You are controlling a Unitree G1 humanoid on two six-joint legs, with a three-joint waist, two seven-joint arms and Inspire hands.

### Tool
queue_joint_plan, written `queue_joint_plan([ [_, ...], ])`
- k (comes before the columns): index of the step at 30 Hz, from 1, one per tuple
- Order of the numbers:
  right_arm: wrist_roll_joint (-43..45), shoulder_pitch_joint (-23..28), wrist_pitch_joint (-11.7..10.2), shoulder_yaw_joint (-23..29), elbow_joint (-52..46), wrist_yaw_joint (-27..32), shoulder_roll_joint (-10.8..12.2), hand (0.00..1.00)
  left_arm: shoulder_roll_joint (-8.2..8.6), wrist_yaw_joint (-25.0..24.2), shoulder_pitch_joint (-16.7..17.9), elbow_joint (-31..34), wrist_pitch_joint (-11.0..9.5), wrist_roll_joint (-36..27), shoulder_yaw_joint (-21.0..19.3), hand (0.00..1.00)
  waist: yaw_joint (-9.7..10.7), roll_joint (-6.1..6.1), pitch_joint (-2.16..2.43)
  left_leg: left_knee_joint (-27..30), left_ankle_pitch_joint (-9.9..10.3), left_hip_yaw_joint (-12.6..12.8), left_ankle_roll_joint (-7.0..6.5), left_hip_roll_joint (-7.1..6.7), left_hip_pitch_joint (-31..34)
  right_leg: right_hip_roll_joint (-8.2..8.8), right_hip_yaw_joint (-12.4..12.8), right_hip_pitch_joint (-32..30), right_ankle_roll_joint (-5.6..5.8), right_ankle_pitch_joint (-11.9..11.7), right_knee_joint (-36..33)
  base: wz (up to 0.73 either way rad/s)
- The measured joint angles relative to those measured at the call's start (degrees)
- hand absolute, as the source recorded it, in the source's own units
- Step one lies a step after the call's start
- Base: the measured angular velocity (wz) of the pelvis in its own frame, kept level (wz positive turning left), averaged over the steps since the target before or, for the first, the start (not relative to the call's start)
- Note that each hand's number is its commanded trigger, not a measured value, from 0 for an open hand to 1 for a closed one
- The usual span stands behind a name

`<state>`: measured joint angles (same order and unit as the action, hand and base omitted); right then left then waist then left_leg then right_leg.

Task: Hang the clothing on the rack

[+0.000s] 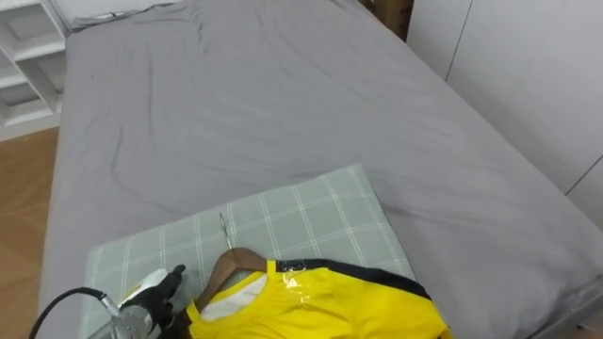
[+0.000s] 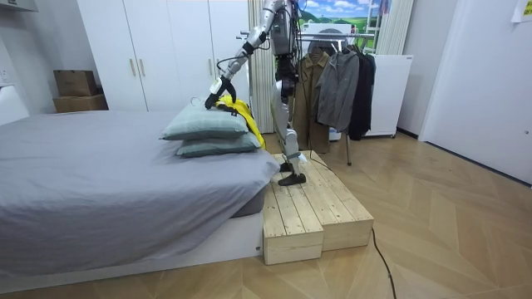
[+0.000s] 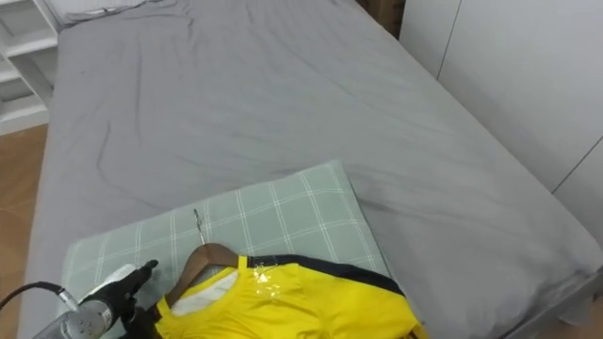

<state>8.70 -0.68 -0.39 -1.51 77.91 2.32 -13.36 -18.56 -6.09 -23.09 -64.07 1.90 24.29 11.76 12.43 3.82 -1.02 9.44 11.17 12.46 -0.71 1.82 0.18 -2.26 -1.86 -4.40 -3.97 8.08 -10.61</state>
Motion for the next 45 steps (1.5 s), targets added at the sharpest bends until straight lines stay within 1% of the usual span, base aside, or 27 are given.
queue_joint_plan([
  [2,0.00,0.00,0.55,0.00,-0.03,-0.01,0.00,0.00,0.06,-2.38,0.00,0.42,0.71,-0.01,0.09,0.00,-0.05,0.07,0.01,0.19,0.00,-0.02,0.00,-0.38,-0.04,0.06,0.03,0.16,0.12,0.12,0.05,0.00],
  [8,-0.01,0.16,0.57,0.01,0.02,0.00,-0.11,0.00,0.10,-5.99,0.01,1.50,0.77,0.00,0.31,0.00,-0.04,0.13,-0.01,0.19,0.00,-0.01,0.00,-0.44,-0.77,0.09,0.11,0.93,0.16,0.20,0.15,0.00],
  [12,-0.04,0.77,0.75,0.06,0.10,0.04,-0.11,0.00,0.13,-7.49,0.21,1.36,0.80,0.00,0.33,0.00,-0.14,0.14,0.00,0.18,0.00,0.00,0.00,-0.45,-1.70,0.12,0.05,2.15,0.17,0.20,0.75,0.00],
  [14,-0.20,0.78,1.26,0.31,0.14,0.03,-0.10,0.00,0.20,-8.57,0.40,1.37,1.15,0.01,0.31,0.00,-0.09,0.15,0.01,0.17,0.00,-0.01,0.00,-0.47,-1.78,0.16,0.03,2.23,0.18,0.21,0.81,0.00],
  [17,-0.41,0.76,1.75,0.39,0.18,0.03,-0.09,0.00,0.29,-9.39,0.60,1.12,1.95,0.01,0.37,0.00,-0.12,0.05,0.04,0.14,0.00,-0.04,0.00,-0.46,-1.77,0.16,0.01,2.24,0.18,0.21,0.87,0.00],
  [22,-0.37,1.13,1.81,0.37,0.00,0.04,-0.05,0.00,0.73,-9.06,2.09,1.14,1.96,0.06,0.80,0.00,-0.12,-0.17,0.04,0.06,0.00,-0.15,0.00,-0.47,-2.20,0.05,0.43,2.15,0.18,0.21,0.32,-0.04],
  [25,-0.02,0.90,1.83,0.23,0.14,0.05,-0.05,0.00,1.78,-7.43,2.29,1.17,1.94,0.13,0.76,0.00,-0.31,-0.50,0.11,0.01,0.00,0.11,0.00,-0.49,-2.09,0.05,0.32,1.81,0.20,0.23,-0.08,0.00],
  [28,-0.03,0.79,1.70,0.24,0.03,0.05,-0.05,0.00,1.90,-5.80,2.31,1.17,1.82,0.18,0.37,0.00,-0.30,-0.88,0.20,-0.04,0.00,0.17,0.00,-0.56,-1.75,0.11,0.32,1.51,0.28,0.28,0.02,-0.01],
  [30,0.06,0.75,1.65,0.26,-0.19,0.05,-0.05,0.00,2.05,-4.89,2.42,1.17,1.72,0.19,0.22,0.00,-0.32,-1.19,0.36,-0.03,0.00,0.17,0.00,-0.56,-1.74,0.12,0.19,1.56,0.28,0.28,0.03,0.00],
  [32,0.39,0.86,1.29,0.49,-0.25,0.04,-0.05,0.00,2.25,-3.36,3.28,1.17,1.23,0.74,-0.24,0.00,-0.24,-1.56,0.58,-0.04,0.00,0.16,0.00,-0.54,-1.75,0.11,0.14,1.62,0.28,0.30,0.11,0.00],
  [34,0.63,0.85,1.15,0.59,-0.26,0.04,-0.05,0.00,2.37,-2.89,3.73,1.17,1.19,1.14,-0.27,0.00,-0.08,-1.78,0.62,-0.03,0.00,0.14,0.00,-0.52,-1.72,0.10,0.12,1.62,0.28,0.30,0.12,0.00],
  [36,0.60,0.80,1.19,0.58,-0.21,0.04,-0.05,0.00,2.63,-1.70,3.98,1.12,1.16,1.09,-0.21,0.00,0.11,-1.90,0.60,-0.04,0.00,0.08,0.00,-0.53,-1.67,0.12,0.02,1.63,0.28,0.30,0.11,0.00],
  [40,0.62,0.72,1.26,0.48,0.05,0.05,0.04,0.00,4.40,1.91,4.70,0.58,1.02,1.08,-0.21,0.00,0.09,-2.16,0.48,-0.01,0.00,0.04,-0.01,-0.55,-1.62,0.16,-0.03,1.55,0.28,0.30,-0.01,0.00],
  [43,0.68,0.70,1.27,0.49,0.18,0.06,0.17,0.00,4.64,3.68,4.72,-0.24,0.37,1.13,-0.21,0.00,0.08,-2.53,0.45,0.04,0.00,0.00,-0.01,-0.51,-1.50,0.13,-0.03,1.46,0.28,0.30,0.00,0.00],
  [45,0.86,0.68,1.26,0.50,0.07,0.20,0.22,0.00,4.90,4.96,4.72,-0.67,0.12,1.28,-0.24,0.00,0.05,-2.77,0.34,0.08,-0.01,-0.06,-0.01,-0.50,-1.39,0.13,-0.01,1.27,0.28,0.30,-0.09,0.00],
])
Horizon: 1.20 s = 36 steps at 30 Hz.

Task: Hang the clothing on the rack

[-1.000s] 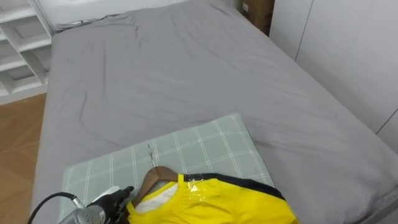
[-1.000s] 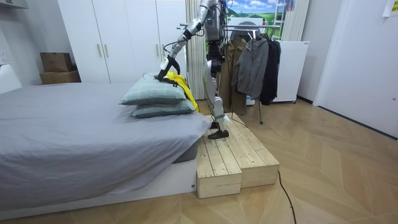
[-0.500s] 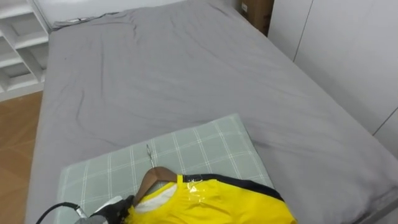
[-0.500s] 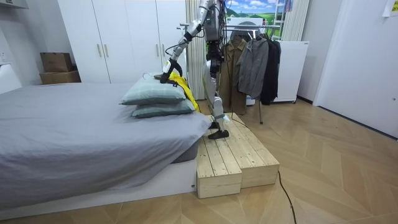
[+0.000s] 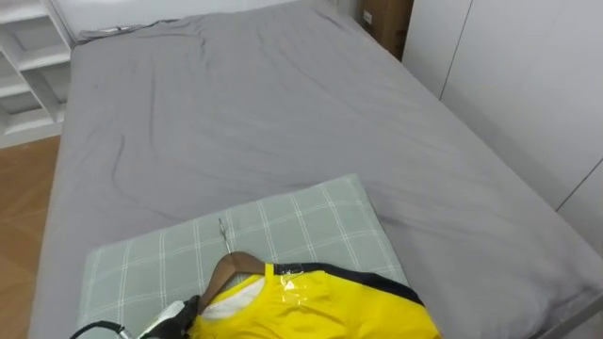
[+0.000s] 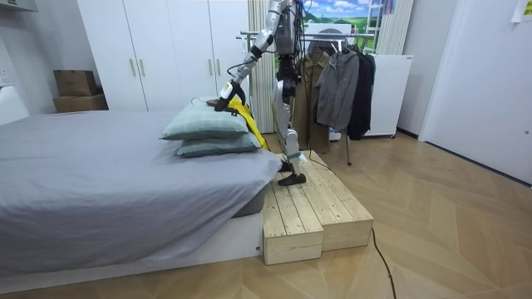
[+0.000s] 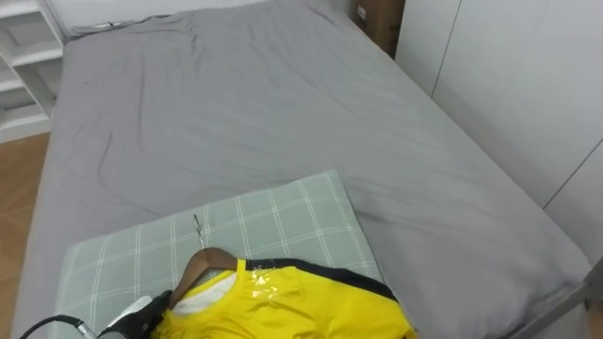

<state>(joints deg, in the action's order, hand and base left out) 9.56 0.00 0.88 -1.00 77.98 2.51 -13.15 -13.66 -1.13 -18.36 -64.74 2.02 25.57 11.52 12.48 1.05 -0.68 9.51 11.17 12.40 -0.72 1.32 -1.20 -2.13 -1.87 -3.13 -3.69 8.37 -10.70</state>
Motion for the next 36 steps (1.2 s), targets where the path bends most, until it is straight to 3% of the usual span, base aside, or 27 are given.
queue_joint_plan([
  [3,0.00,-0.36,-0.01,0.03,-0.20,0.52,0.12,0.00,1.14,3.21,0.01,-0.90,-0.11,0.51,-0.20,0.00,-0.28,-0.34,-0.10,0.00,0.00,0.04,-0.01,-0.01,0.22,0.00,0.04,-0.30,0.00,0.00,-0.11,0.00],
  [15,-7.68,-3.29,-0.86,-2.25,-0.75,2.78,2.69,0.00,3.95,12.05,0.38,-2.38,-0.12,0.91,-0.27,0.00,-0.93,-1.29,0.22,-0.03,0.00,0.10,-0.01,0.00,1.11,-0.01,-0.05,-1.06,0.00,0.00,0.22,0.00],
  [19,-10.03,-3.35,-0.96,-2.21,-0.72,2.73,3.35,0.00,5.56,15.43,0.65,-3.10,-0.74,1.00,-1.57,0.02,-1.88,-1.78,0.41,-0.05,-0.01,0.09,-0.01,0.06,1.10,-0.10,0.02,-1.10,-0.01,-0.01,0.24,0.00],
  [20,-11.58,-3.35,-1.14,-2.27,-0.71,2.72,3.69,0.00,6.14,16.69,1.05,-3.30,-1.10,0.96,-2.23,0.11,-1.96,-1.95,0.51,-0.06,0.00,0.09,-0.01,0.06,1.06,-0.11,0.00,-1.06,-0.01,-0.01,0.23,0.00],
  [21,-12.60,-3.40,-1.24,-2.31,-0.71,2.70,4.03,0.00,6.61,17.99,1.44,-3.41,-1.23,0.93,-2.22,0.27,-1.97,-2.06,0.58,-0.07,0.00,0.09,-0.01,0.06,1.00,-0.11,0.00,-1.01,-0.01,-0.01,0.23,0.00],
  [22,-13.10,-3.44,-1.30,-2.36,-0.68,2.67,4.22,0.00,6.81,18.55,1.62,-3.41,-1.27,0.90,-2.22,0.60,-1.96,-2.12,0.61,-0.08,0.00,0.09,-0.01,0.06,0.99,-0.11,0.00,-1.01,-0.01,-0.01,0.23,0.00],
  [23,-13.96,-3.47,-1.38,-2.41,-0.62,2.58,4.59,0.00,7.18,19.55,1.80,-3.41,-1.28,0.90,-2.23,1.00,-1.96,-2.26,0.60,-0.08,0.00,0.09,-0.01,0.04,0.99,-0.10,-0.01,-0.99,-0.01,-0.01,0.25,0.00],
  [36,-16.77,-3.14,-1.44,-4.48,-0.19,1.78,6.21,0.00,6.59,27.64,1.92,-3.51,-2.95,0.95,-3.80,1.00,-3.41,-3.56,0.43,-0.46,0.00,0.01,0.00,0.07,0.07,-0.19,0.26,0.13,-0.06,-0.08,1.06,0.00],
])
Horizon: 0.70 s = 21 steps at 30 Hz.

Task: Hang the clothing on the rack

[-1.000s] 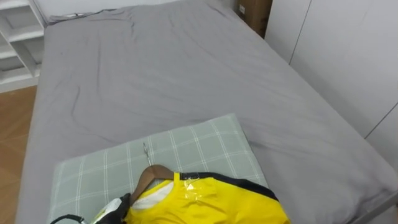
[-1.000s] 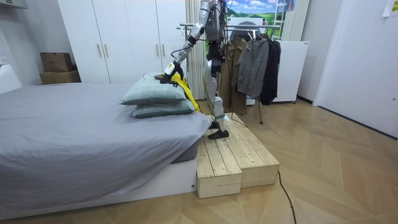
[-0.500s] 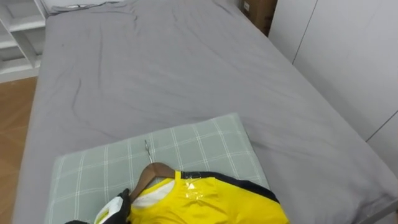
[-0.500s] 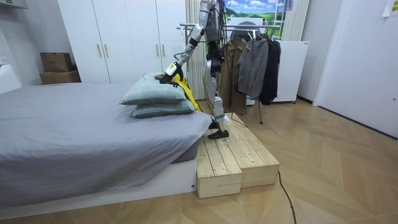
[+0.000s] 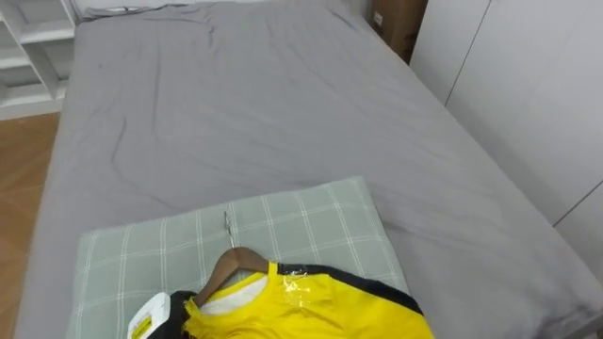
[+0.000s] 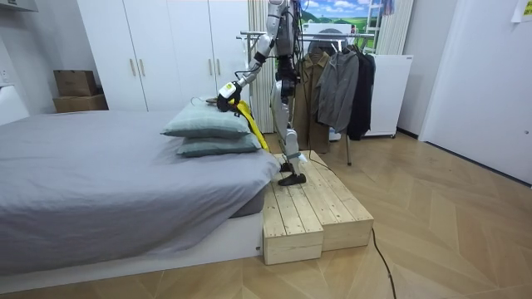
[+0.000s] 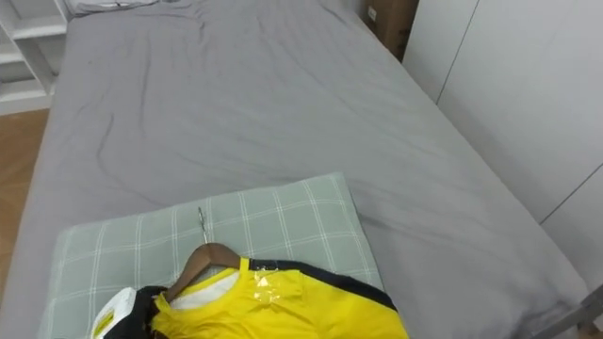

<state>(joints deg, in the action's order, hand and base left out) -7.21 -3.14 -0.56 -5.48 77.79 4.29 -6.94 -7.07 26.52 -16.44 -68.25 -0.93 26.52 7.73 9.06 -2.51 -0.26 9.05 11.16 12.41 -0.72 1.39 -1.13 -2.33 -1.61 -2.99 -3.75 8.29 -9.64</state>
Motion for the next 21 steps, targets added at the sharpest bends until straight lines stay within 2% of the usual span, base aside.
queue_joint_plan([
  [9,-0.52,0.03,-0.67,-0.20,-0.03,0.06,0.05,0.00,0.20,0.40,0.72,-0.37,-0.24,-0.15,0.40,1.00,-0.07,0.14,0.09,-0.43,0.00,-0.06,0.00,0.33,-0.14,-0.04,-0.19,-0.03,-0.02,-0.11,-0.06,0.00],
  [15,-0.14,0.02,-0.84,-1.19,-0.31,0.14,0.02,0.00,0.68,0.36,1.81,-0.51,-0.90,-1.30,0.50,1.00,-0.02,0.97,0.21,-0.82,0.01,-0.02,0.00,0.25,-0.71,0.05,-0.29,0.54,-0.01,-0.13,0.12,0.00],
  [21,0.00,0.02,-1.35,-1.20,-0.60,0.86,0.01,0.00,1.10,0.94,3.05,-0.32,-1.93,-1.93,0.78,1.00,0.04,2.02,0.04,-1.53,0.01,-0.16,0.00,0.01,-1.58,0.10,-0.82,1.14,0.00,-0.13,0.24,0.01],
])
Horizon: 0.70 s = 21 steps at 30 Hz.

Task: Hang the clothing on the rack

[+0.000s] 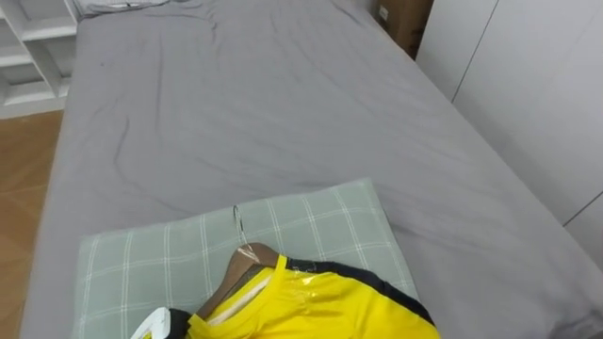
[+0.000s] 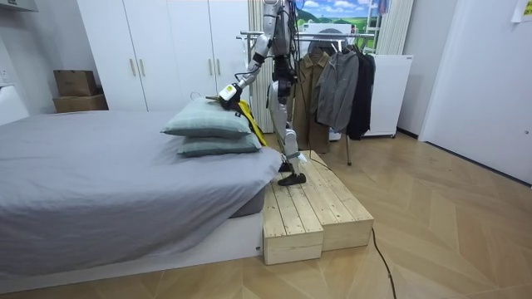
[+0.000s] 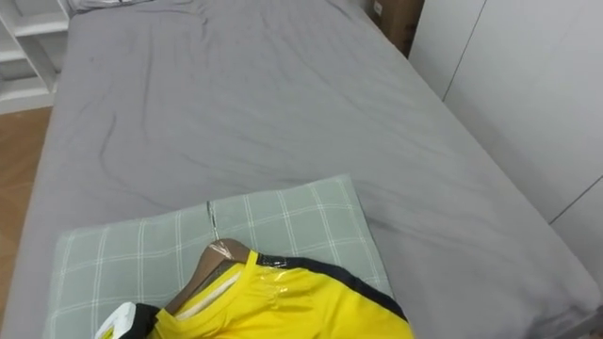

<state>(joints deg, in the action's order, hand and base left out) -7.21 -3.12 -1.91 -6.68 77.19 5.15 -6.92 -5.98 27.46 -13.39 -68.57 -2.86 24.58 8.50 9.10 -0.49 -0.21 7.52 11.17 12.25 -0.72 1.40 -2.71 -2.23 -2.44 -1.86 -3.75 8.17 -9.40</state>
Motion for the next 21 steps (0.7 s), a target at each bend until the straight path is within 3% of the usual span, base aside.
queue_joint_plan([
  [6,-0.01,0.06,-0.10,0.04,-1.33,0.30,-0.01,0.00,-0.13,2.34,0.49,0.08,-0.39,-0.28,1.82,1.00,0.13,0.28,-0.05,-0.01,0.00,-0.51,0.00,-0.05,-0.15,0.01,0.07,0.56,0.12,-0.08,0.79,0.02],
  [11,-0.04,0.24,-0.09,0.05,-1.28,0.27,0.00,0.00,-0.09,3.28,0.71,0.52,-0.87,-0.24,1.08,1.00,-0.10,0.67,-0.16,0.01,0.00,-0.57,0.00,-0.05,-0.48,-0.18,0.00,0.84,0.12,-0.08,0.76,0.00],
  [21,0.77,0.35,-0.11,0.65,-1.25,0.34,-0.25,0.00,-0.22,5.21,2.78,5.99,-1.23,0.32,0.85,1.00,-0.06,1.17,-0.19,0.08,0.00,-1.53,0.00,-0.05,-0.92,-0.13,-0.89,1.38,0.08,-0.10,0.67,0.03],
])
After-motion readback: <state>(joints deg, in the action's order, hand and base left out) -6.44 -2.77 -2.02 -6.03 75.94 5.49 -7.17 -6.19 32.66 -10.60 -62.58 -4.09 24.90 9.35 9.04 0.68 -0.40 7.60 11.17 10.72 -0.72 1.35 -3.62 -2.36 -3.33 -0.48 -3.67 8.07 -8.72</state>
